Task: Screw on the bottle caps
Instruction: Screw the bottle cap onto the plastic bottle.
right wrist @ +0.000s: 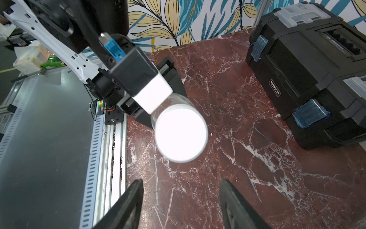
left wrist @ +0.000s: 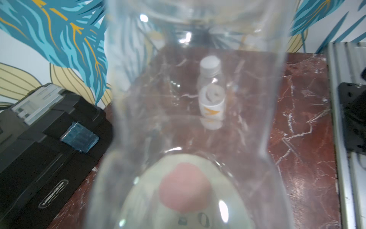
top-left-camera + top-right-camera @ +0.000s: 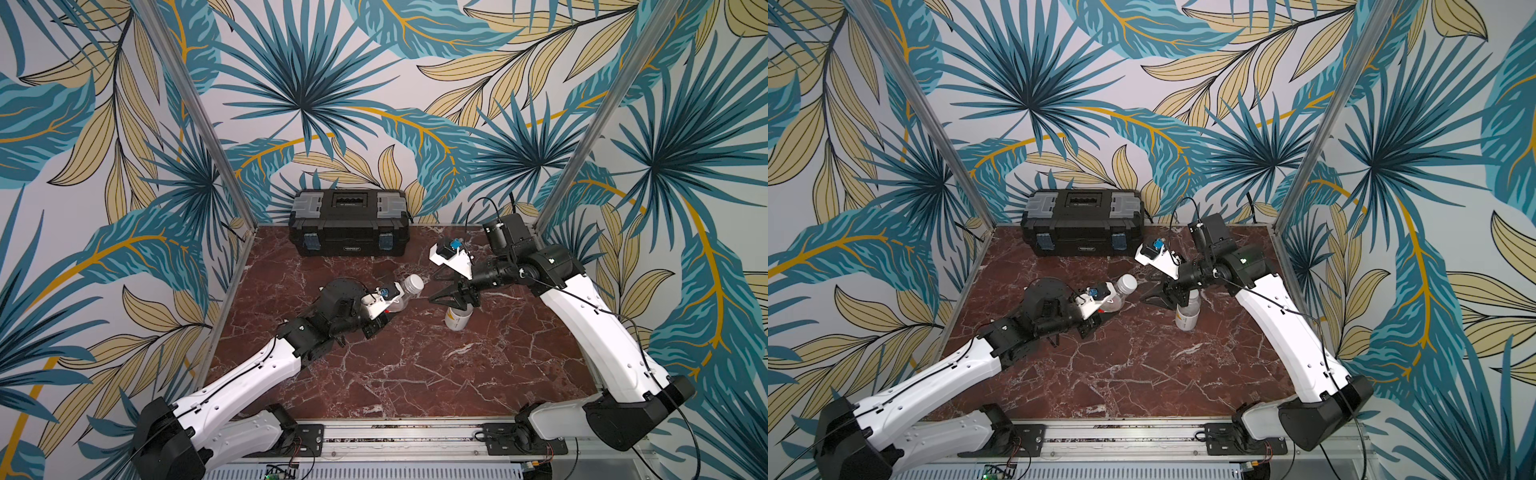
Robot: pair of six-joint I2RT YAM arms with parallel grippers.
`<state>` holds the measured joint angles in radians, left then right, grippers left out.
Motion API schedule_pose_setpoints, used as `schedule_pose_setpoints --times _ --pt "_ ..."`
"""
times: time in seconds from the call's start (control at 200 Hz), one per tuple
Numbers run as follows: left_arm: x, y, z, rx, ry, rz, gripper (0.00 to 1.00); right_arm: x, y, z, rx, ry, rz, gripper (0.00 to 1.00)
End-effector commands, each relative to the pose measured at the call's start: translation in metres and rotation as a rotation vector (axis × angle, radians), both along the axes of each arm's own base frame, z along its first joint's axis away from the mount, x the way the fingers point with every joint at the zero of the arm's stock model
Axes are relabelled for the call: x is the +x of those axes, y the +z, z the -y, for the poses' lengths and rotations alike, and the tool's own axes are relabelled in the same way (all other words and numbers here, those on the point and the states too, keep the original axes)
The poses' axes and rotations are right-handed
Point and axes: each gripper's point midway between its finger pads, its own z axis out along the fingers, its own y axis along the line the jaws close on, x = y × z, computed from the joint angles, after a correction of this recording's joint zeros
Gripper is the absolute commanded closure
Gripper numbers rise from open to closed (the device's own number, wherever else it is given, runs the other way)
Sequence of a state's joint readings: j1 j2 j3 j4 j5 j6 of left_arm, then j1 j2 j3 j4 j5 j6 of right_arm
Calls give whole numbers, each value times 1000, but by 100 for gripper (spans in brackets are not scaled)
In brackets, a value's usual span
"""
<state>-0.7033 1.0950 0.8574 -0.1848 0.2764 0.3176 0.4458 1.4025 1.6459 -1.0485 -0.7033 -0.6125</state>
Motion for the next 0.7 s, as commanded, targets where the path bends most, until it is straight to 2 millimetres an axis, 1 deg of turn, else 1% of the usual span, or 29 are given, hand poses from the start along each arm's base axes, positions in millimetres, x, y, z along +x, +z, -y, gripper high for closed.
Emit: schedule_pose_setpoints --times 0.0,0.095,0.275,0.411,0.531,0.696 --pt "-17 28 14 -72 -120 -40 76 -5 -1 -3 -19 53 24 34" --pt "-22 29 19 -80 -160 -59 75 -9 4 -8 -5 84 36 34" --pt "-22 19 21 -53 -168 -83 75 -17 11 -10 -7 127 53 35" --pt "-21 18 20 -47 -165 -84 75 -23 12 -12 -13 155 52 35" --pt "-22 19 21 -50 -170 -84 75 -25 11 -15 -22 164 51 35" --pt "-24 20 20 -53 -175 -85 75 -22 7 -16 -42 155 47 35"
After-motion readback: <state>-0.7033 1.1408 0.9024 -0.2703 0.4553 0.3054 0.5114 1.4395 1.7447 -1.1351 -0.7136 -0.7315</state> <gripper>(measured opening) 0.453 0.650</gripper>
